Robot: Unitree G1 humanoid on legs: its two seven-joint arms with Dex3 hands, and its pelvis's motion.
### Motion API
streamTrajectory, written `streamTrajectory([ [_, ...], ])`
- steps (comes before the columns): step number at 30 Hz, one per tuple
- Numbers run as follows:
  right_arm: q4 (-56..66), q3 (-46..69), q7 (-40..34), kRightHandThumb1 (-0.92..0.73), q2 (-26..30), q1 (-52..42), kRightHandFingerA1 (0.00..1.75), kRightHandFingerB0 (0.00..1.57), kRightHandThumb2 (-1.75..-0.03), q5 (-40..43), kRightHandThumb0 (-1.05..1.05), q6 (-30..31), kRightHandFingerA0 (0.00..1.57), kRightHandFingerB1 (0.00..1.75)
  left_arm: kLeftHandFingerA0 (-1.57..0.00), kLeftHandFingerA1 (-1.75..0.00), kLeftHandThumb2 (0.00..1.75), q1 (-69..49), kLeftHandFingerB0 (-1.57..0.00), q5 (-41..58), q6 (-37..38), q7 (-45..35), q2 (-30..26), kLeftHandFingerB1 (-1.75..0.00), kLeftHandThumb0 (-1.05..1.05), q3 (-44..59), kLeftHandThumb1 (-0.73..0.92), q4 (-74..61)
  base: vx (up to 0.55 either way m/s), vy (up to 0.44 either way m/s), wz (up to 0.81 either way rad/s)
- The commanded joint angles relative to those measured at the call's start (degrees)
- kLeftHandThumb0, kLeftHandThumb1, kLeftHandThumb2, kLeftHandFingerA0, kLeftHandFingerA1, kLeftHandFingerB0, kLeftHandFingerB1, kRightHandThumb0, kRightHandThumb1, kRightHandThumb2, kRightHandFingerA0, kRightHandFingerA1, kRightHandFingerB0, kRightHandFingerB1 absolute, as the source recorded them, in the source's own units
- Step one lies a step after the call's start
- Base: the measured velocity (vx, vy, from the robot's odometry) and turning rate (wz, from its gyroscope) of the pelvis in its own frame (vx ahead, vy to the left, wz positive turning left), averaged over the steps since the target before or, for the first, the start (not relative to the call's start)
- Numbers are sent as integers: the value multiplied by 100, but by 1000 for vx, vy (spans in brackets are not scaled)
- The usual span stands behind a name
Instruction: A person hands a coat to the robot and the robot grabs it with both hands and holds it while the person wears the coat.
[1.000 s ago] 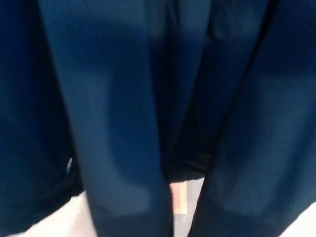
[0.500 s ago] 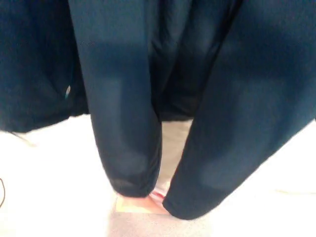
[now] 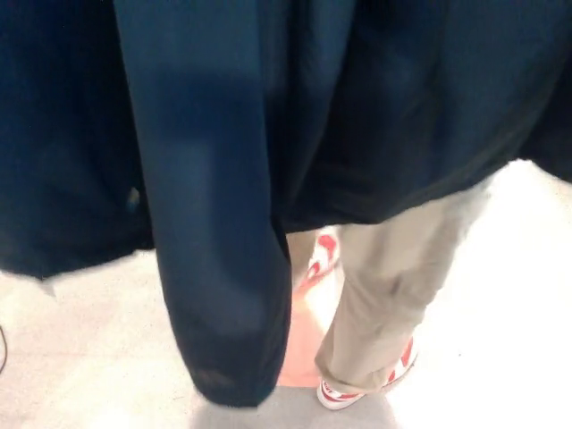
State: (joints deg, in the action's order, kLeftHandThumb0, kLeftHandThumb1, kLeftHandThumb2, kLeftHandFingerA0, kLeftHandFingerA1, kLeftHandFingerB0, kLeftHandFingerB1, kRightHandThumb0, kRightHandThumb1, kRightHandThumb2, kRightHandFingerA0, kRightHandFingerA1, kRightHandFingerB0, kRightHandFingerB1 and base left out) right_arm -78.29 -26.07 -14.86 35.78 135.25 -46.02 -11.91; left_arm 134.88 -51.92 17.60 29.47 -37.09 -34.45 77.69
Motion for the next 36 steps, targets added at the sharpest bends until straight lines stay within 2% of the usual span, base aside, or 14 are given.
streamTrajectory([
  [1,-18,17,-184,-82,294,1,175,64,-65,-46,-44,142,91,160,-92,-175,62,5,-68,-146,-300,61,-299,-164,-41,-33,73,79,0,0,0],
  [11,-21,48,-95,-83,265,-6,175,63,-65,-51,-42,135,89,158,-93,-175,61,-13,-72,-211,-207,133,-372,-165,-37,-62,72,70,0,0,0],
  [12,-24,47,-56,-84,262,-9,175,65,-65,-53,-42,149,88,155,-124,-145,89,-20,-100,-230,-197,148,-376,-131,-45,-76,51,69,0,0,0],
  [14,-24,28,-51,-83,268,0,175,66,-65,-75,-42,137,89,156,-124,-146,89,-17,-99,-238,-204,131,-380,-131,-46,-80,52,68,0,0,0],
  [15,-24,27,-48,-83,268,-3,175,66,-65,-77,-41,139,89,156,-92,-175,63,-21,-73,-223,-202,105,-379,-164,-38,-67,72,69,0,0,0],
  [19,-27,16,4,-84,278,5,175,69,-66,-89,-41,150,90,156,-92,-175,62,-44,-71,-218,-162,103,-397,-166,-37,-56,72,73,0,0,0],
  [22,-26,5,-13,-83,278,-2,175,67,-65,-102,-40,161,90,159,-93,-175,62,-61,-75,-268,-203,157,-406,-164,-37,-90,73,74,0,0,0],
  [23,-24,8,-23,-84,276,-11,175,65,-65,-99,-41,155,89,158,-123,-146,89,-71,-99,-284,-207,178,-408,-131,-46,-102,53,74,0,0,0],
  [30,-21,-7,-39,-84,276,-43,175,68,-65,-105,-41,118,90,155,-122,-146,89,-98,-93,-291,-221,162,-398,-128,-48,-113,53,72,0,0,0],
  [33,-23,-13,-13,-84,281,-32,175,63,-66,-110,-42,114,88,155,-121,-146,89,-81,-89,-308,-239,136,-391,-126,-49,-130,55,73,0,0,0],
  [36,-23,-21,-11,-84,284,-37,175,67,-66,-117,-42,105,90,154,-120,-145,90,-80,-88,-322,-255,103,-389,-125,-48,-149,55,76,0,0,0],
])
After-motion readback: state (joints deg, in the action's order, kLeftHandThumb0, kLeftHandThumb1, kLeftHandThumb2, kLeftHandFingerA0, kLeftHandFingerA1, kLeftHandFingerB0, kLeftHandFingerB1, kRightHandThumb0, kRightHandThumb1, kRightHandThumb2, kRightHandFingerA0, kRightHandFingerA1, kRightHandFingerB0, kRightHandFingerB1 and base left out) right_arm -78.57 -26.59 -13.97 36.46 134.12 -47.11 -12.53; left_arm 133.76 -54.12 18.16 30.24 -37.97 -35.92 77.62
